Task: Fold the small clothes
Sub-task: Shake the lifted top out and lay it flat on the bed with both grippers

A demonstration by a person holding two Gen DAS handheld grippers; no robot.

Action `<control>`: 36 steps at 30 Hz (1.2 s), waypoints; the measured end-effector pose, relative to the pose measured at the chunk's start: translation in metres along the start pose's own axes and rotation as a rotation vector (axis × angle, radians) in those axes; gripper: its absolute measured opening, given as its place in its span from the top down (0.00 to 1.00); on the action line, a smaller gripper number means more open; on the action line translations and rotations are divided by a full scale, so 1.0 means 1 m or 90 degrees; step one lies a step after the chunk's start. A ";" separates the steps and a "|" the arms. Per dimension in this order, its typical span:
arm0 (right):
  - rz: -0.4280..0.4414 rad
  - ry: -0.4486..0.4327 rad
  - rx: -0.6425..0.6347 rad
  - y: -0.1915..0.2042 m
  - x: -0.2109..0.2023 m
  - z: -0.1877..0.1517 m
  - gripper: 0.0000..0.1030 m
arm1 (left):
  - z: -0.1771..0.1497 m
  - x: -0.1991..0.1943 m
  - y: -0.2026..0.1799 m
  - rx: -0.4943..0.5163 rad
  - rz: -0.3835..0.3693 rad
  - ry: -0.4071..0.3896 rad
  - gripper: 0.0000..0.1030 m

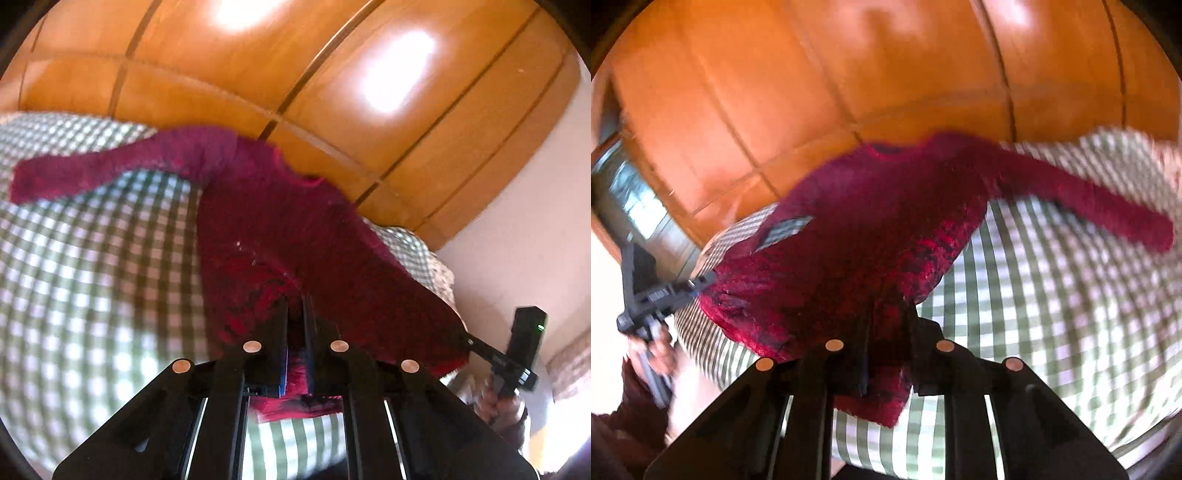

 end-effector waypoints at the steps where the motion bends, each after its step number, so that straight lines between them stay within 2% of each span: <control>1: -0.007 0.005 -0.005 -0.002 -0.004 -0.006 0.86 | -0.003 -0.012 -0.003 0.000 -0.014 0.007 0.93; 3: -0.036 0.033 -0.004 -0.013 -0.004 -0.025 0.86 | -0.008 -0.034 0.004 -0.021 -0.049 0.005 0.93; 4: -0.041 0.044 0.005 -0.018 -0.002 -0.034 0.86 | -0.011 -0.041 0.011 -0.026 -0.044 -0.002 0.85; 5: -0.043 0.063 0.027 -0.028 0.002 -0.047 0.84 | -0.013 -0.045 0.022 -0.034 -0.020 -0.011 0.67; 7: -0.072 0.082 0.063 -0.047 0.008 -0.069 0.71 | -0.019 -0.044 0.044 -0.070 0.016 -0.025 0.50; 9: -0.088 0.088 0.097 -0.061 0.011 -0.085 0.42 | -0.033 -0.030 0.070 -0.126 0.022 0.008 0.50; 12: -0.094 0.108 0.144 -0.080 0.021 -0.104 0.38 | -0.060 -0.004 0.091 -0.157 0.041 0.050 0.50; 15: -0.066 0.125 0.180 -0.086 0.036 -0.119 0.36 | -0.089 0.020 0.093 -0.191 0.005 0.095 0.50; 18: -0.057 0.148 0.184 -0.083 0.057 -0.129 0.35 | -0.104 0.044 0.079 -0.159 -0.002 0.121 0.50; 19: -0.059 0.146 0.181 -0.081 0.058 -0.129 0.35 | -0.106 0.051 0.079 -0.142 0.012 0.125 0.53; 20: -0.058 0.143 0.172 -0.080 0.063 -0.126 0.43 | -0.107 0.056 0.076 -0.110 0.037 0.125 0.66; 21: -0.045 0.144 0.166 -0.077 0.065 -0.124 0.65 | -0.107 0.061 0.073 -0.092 0.046 0.128 0.75; 22: -0.039 0.148 0.154 -0.071 0.065 -0.121 0.72 | -0.106 0.060 0.070 -0.078 0.052 0.129 0.86; 24: -0.062 0.150 0.116 -0.062 0.060 -0.114 0.81 | -0.105 0.056 0.070 -0.061 0.062 0.118 0.90; 28: -0.042 0.103 0.079 -0.047 0.026 -0.090 0.85 | -0.101 0.034 0.062 -0.018 0.080 0.092 0.92; 31: -0.042 0.099 0.046 -0.043 0.011 -0.089 0.85 | -0.110 0.015 0.057 -0.009 0.075 0.096 0.92; 33: -0.062 0.129 0.021 -0.044 0.009 -0.108 0.85 | -0.126 0.010 0.054 -0.003 0.080 0.114 0.92; 36: -0.091 0.189 0.032 -0.059 0.020 -0.140 0.86 | -0.154 0.011 0.055 -0.008 0.092 0.151 0.92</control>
Point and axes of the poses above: each gripper's, at about its wrist camera, not at the fingertips, and x roughly the way its jaws point, y to its left, z to its top, the point moved 7 cm from there along x, roughly the way its jaws point
